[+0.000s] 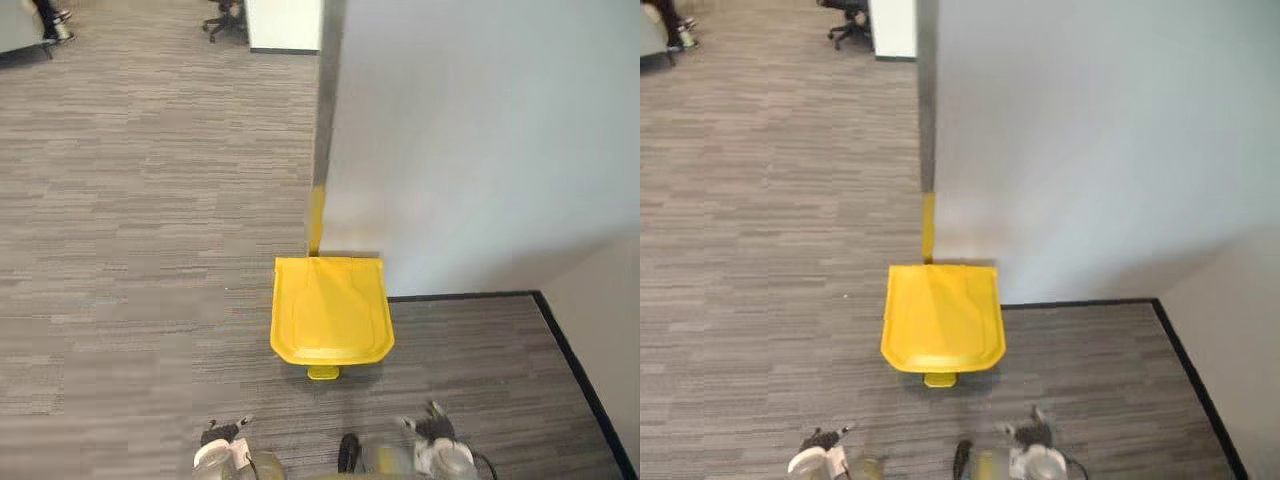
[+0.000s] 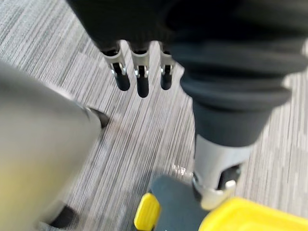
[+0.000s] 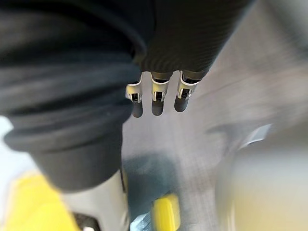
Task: Gather rubbish on tea table into small bin, then transfer packed bag to large trash can.
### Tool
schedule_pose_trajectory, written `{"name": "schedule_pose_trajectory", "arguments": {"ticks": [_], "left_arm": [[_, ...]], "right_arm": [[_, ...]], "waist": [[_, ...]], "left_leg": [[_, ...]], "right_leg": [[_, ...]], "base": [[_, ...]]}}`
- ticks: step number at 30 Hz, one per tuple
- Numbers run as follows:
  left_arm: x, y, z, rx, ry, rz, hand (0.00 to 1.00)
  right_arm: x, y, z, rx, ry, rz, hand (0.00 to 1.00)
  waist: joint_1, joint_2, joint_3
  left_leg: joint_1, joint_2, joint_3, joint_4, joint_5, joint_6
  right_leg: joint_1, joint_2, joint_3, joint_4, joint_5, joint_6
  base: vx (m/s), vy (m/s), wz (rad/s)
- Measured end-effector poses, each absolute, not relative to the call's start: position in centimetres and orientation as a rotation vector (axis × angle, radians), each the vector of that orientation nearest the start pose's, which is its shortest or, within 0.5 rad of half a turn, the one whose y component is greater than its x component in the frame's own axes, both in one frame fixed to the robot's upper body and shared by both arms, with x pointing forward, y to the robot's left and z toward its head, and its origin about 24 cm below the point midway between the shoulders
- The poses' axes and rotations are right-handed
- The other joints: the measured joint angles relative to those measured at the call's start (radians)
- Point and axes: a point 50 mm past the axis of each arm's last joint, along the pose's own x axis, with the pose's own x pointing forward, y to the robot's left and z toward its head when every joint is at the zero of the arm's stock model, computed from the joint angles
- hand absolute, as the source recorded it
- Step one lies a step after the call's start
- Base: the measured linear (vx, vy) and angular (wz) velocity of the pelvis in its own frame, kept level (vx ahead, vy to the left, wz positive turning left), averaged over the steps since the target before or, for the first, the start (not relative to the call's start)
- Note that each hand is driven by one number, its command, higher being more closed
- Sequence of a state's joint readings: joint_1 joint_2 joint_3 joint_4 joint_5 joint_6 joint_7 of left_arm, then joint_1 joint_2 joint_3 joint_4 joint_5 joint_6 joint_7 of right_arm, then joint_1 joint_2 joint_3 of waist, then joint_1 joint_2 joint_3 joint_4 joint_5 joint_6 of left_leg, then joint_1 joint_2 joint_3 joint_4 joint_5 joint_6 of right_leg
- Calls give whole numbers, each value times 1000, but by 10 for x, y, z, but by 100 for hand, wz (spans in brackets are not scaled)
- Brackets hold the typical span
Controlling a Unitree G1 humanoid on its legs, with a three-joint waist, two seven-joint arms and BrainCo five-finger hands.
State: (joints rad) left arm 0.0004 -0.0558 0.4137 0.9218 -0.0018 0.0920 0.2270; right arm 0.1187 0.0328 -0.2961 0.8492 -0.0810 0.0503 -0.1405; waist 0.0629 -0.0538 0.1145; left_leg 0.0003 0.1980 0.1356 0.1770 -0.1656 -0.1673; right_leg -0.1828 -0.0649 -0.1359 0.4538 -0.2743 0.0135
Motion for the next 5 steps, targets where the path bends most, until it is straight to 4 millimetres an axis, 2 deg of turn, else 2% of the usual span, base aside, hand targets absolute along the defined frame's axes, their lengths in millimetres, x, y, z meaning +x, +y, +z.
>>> {"name": "schedule_pose_trajectory", "arguments": {"ticks": [1,5], "left_arm": [[123,184,-153,-162,1071,525,0],[123,183,-153,-166,1073,519,0]], "right_arm": [[103,-195,-152,11,1048,-401,0],[106,-191,-155,14,1080,-397,0]], "waist": [[1,22,-31],[-1,21,-38]], "left_leg": [[1,8,21,-15,3,8],[19,-6,22,-65,23,25]], "right_leg": [[14,29,11,-80,49,-7],[26,45,28,-140,95,-5]], "base": [[-54,4,-40],[-42,16,-20]]}}
